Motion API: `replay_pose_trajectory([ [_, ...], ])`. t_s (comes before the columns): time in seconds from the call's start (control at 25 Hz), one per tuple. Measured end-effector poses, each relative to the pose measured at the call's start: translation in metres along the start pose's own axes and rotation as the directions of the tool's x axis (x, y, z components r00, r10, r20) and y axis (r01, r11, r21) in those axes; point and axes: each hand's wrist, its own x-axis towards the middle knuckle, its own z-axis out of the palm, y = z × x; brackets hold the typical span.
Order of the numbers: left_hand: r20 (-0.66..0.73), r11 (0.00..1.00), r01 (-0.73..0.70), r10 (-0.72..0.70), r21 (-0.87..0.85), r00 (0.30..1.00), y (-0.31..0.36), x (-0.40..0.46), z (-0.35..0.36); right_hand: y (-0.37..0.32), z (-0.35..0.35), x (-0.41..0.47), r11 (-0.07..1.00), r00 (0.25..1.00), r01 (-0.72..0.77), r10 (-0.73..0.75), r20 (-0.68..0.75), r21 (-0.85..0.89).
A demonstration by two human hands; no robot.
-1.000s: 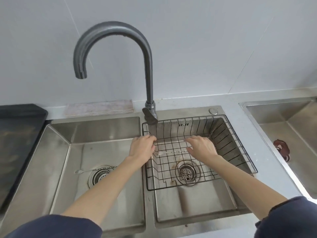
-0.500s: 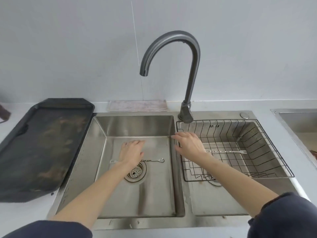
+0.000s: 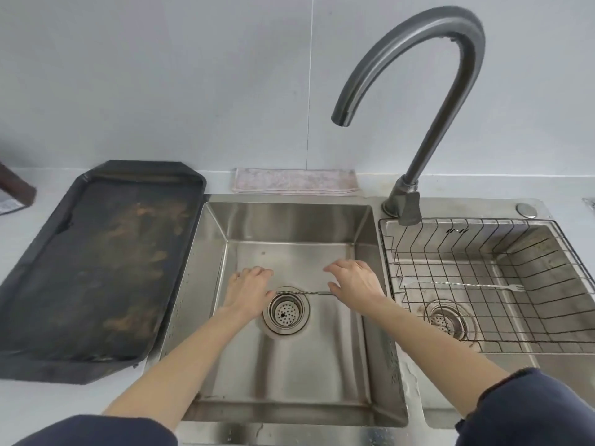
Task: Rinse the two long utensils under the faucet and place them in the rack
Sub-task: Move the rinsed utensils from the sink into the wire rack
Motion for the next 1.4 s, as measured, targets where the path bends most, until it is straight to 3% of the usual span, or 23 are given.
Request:
replay_pose_trajectory([
  [0.32,0.109,0.999,-0.028,0.033,-0.046,0.994,-0.024,0.041,0.039,0.008,0.043,0.039,0.995,0.982,-0.082,0.090,0.167,-0.055],
  [0.64,0.180,0.999,0.014,-0.006,-0.047,0.984,-0.038,0.069,0.082,0.016,0.079,0.073,0.995,0.950,-0.068,0.088,0.300,-0.079],
  [1.08,0.133,1.000,-0.007,0.008,-0.009,0.991,-0.034,0.080,0.098,0.023,0.101,0.085,0.995,0.966,-0.047,0.067,0.248,-0.083],
  [1.4,0.052,0.999,-0.029,0.030,-0.016,0.998,-0.029,0.065,0.061,0.013,0.066,0.067,0.994,0.981,0.018,0.003,0.195,-0.107],
])
